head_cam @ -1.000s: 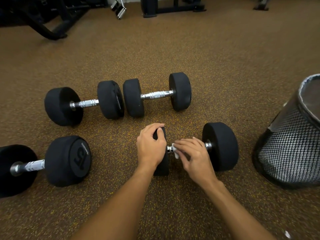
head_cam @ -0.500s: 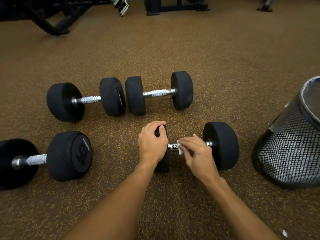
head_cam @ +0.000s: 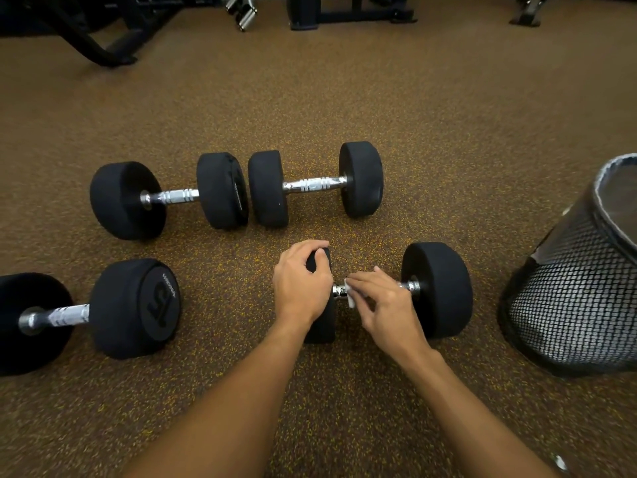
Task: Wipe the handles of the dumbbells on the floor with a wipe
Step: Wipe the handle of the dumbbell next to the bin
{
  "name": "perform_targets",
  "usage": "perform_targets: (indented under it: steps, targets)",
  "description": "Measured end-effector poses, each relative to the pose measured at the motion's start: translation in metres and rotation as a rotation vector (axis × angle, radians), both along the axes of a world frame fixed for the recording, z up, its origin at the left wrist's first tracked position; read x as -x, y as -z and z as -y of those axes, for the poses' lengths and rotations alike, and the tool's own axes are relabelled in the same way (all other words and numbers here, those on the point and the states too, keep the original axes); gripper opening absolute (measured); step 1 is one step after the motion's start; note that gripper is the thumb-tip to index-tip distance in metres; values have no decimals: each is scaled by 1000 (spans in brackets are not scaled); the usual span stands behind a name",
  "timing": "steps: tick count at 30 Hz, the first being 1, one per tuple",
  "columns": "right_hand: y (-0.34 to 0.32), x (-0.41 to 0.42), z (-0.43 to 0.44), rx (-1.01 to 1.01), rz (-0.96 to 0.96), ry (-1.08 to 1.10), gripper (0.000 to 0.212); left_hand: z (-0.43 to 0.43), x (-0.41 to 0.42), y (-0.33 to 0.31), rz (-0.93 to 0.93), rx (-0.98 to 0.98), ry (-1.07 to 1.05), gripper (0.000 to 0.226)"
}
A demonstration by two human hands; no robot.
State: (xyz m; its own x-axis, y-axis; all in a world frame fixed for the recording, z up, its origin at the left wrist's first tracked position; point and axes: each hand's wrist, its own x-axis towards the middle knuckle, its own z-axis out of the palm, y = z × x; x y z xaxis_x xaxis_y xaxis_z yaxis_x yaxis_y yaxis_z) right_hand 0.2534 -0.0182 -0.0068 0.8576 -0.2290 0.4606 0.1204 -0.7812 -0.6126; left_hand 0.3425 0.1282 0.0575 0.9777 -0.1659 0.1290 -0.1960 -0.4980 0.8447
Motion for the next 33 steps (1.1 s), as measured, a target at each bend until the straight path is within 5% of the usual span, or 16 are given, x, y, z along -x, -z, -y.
perform_targets:
  steps: [33]
  targets:
    - [-4, 0, -8, -54, -6, 107, 20, 0, -1, 3, 17, 30, 7, 27]
